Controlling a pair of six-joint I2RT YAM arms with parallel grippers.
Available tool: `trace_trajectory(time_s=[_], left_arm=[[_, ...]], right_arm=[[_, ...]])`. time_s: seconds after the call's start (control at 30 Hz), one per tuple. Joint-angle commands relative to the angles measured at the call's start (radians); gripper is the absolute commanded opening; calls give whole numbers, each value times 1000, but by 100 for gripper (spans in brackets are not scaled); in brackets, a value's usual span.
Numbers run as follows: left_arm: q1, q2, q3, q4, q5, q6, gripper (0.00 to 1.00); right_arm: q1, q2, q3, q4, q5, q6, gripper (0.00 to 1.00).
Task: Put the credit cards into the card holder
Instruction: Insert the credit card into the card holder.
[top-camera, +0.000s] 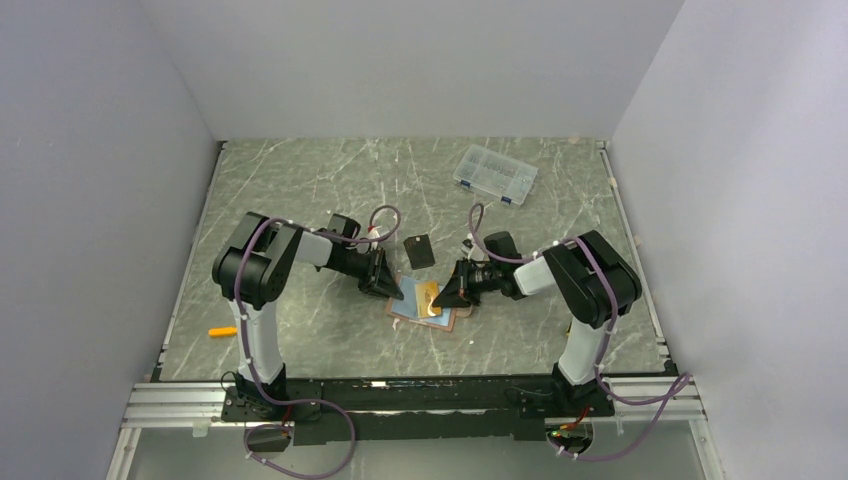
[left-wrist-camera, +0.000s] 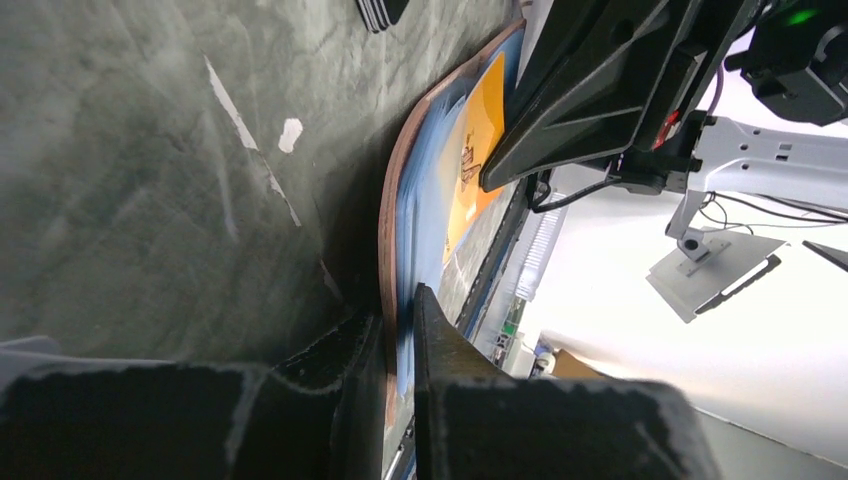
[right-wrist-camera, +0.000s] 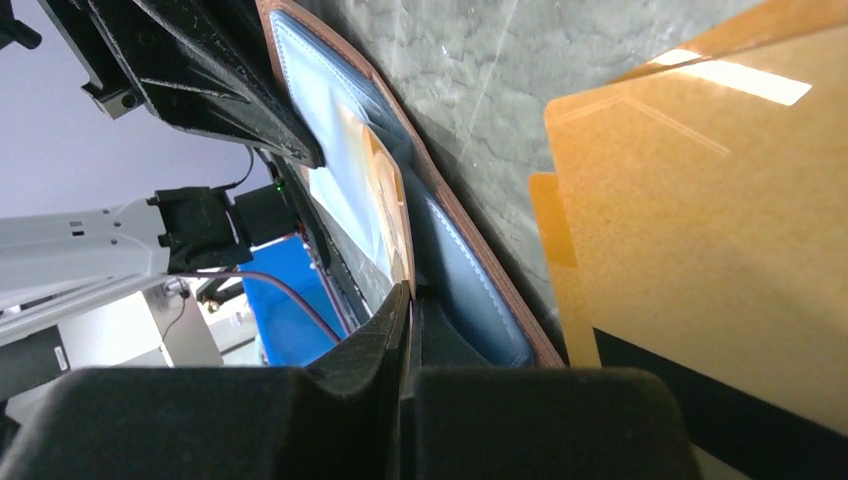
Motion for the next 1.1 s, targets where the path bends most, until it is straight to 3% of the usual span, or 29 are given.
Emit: trace_trajectory(time_s=[0.0,0.6,0.9,1.07], left_arm=[[-12,-45,-27,136,-29,-96,14],[-31,-45,-55,243,-29,-179,13],[-42,-48,-58,280,-6,-200,19],[-42,-58,-58,286,5,-208,20]], right_arm=[[15,-19,9,-15,177,10,0],[76,-69,8,-64,326,61,0],[110,-46,44,-96,328,44,0],[132,-33,95,-205,336,-24,0]])
